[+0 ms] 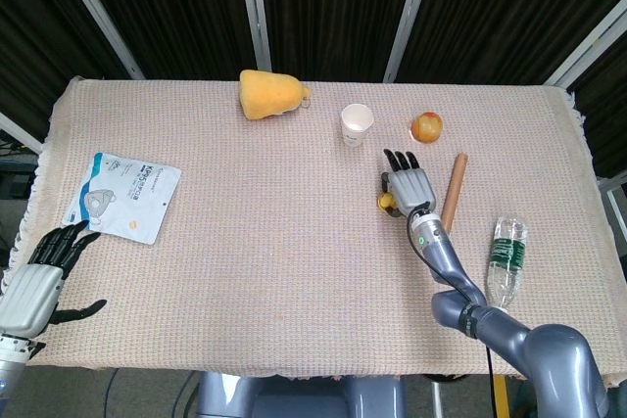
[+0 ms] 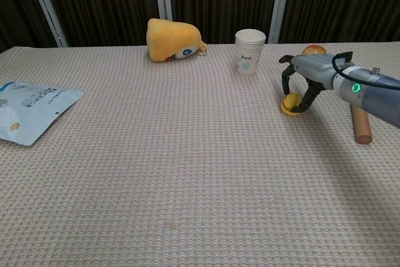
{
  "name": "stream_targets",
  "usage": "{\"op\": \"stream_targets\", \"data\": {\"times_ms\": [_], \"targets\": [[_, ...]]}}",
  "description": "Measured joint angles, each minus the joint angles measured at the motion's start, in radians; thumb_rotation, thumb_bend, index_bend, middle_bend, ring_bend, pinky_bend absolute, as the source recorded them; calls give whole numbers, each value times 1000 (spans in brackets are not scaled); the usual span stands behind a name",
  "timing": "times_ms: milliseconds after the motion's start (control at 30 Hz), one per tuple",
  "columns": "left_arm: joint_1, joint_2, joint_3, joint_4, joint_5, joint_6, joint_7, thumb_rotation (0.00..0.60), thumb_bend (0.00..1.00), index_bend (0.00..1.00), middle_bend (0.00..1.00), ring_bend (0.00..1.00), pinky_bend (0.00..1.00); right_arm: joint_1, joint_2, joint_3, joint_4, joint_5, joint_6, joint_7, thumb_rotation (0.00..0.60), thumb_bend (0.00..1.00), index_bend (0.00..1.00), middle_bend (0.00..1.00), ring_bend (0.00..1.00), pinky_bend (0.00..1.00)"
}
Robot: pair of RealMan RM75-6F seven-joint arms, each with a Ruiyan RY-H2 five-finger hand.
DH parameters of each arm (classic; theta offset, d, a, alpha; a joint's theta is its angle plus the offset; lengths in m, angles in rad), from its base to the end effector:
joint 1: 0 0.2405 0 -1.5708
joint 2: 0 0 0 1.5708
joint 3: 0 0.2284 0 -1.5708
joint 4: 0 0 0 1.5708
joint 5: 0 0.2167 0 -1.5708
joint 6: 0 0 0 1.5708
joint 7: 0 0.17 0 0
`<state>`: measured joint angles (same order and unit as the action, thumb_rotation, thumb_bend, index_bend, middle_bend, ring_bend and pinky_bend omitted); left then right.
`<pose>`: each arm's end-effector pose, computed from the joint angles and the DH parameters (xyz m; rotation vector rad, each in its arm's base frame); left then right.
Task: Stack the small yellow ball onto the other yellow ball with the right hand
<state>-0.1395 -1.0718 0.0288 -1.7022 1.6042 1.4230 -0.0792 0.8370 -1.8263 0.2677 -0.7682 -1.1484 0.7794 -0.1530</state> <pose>-0.2593 0.1991 0.1180 -1.5458 -1.0286 -0.9916 -0.1825 -0.4381 -0.0453 1.7083 -0.9023 0.7686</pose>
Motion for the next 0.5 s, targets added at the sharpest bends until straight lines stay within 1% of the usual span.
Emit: {"op": "stream_targets", "data": {"times_ms": [100,500], "targets": [[-1,1,1,-1,1,0,0,600,0,118,0,0,21,1,0,-3,9,-8,0,10,600,203,512,0,0,0],[0,1,0,-1,-1,3,-1,600,0,129,0,0,21,-4,26,-10,-2,-24,-1,32,600,205,452,0,0,0]]}}
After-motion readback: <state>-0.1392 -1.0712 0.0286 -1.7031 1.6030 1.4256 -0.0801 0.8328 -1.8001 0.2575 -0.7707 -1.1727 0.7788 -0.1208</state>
